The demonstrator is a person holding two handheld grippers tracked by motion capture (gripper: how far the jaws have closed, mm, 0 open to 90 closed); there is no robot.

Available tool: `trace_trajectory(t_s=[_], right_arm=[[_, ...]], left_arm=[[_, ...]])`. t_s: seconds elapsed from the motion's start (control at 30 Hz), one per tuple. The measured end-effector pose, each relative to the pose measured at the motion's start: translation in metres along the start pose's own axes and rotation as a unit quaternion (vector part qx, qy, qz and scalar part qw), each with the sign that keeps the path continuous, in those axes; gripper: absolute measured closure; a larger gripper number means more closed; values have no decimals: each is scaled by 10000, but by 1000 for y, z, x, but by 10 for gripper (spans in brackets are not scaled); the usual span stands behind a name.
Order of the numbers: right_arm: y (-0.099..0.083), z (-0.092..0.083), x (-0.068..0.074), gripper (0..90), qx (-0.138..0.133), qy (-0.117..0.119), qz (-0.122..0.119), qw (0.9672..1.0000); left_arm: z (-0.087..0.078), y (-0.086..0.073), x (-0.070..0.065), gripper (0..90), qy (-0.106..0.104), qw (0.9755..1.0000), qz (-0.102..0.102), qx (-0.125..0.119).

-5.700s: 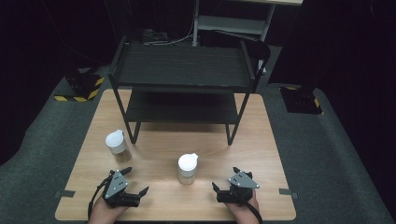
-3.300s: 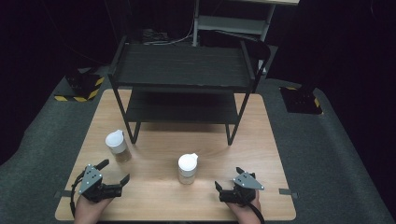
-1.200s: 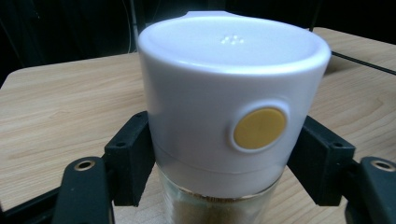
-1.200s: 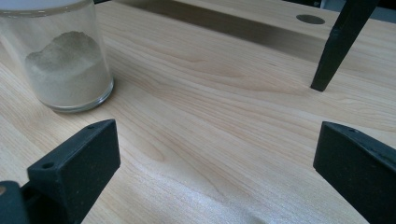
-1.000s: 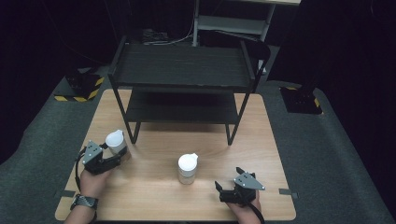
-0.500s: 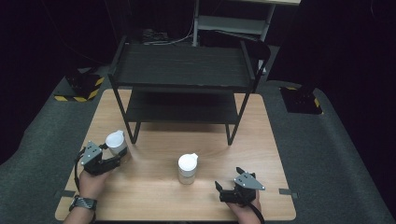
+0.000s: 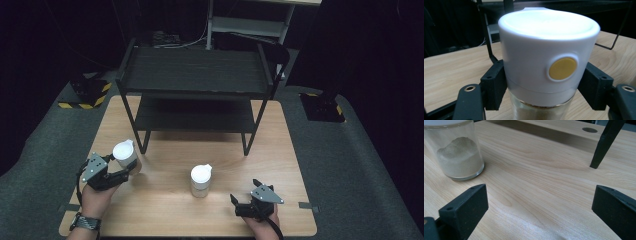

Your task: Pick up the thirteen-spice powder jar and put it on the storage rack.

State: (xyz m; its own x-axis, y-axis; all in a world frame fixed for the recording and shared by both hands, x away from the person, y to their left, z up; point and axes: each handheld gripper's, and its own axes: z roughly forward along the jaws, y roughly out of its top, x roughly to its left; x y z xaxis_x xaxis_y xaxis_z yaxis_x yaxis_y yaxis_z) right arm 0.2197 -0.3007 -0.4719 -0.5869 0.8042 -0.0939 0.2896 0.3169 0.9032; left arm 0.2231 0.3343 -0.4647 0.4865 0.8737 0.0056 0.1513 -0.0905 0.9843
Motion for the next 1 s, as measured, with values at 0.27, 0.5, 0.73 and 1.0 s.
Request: trace_trajectory(t_s=[0.27, 0.5, 0.73, 1.0], right_arm=[[0, 0, 0, 0, 8, 7, -9, 10000], [0, 0, 0, 0, 2, 8, -25, 10000], [0, 0, 0, 0, -2, 18, -22, 10000], [0, 0, -1, 0, -8, 25, -24, 10000]], left_arm=[[-11, 16, -7, 304, -101, 9997, 112, -187], [-17, 28, -13, 304, -175, 9990, 204, -345], [-23, 44, -20, 304, -325, 9979, 253, -506], [-23, 57, -23, 304, -435, 9966, 242, -654]])
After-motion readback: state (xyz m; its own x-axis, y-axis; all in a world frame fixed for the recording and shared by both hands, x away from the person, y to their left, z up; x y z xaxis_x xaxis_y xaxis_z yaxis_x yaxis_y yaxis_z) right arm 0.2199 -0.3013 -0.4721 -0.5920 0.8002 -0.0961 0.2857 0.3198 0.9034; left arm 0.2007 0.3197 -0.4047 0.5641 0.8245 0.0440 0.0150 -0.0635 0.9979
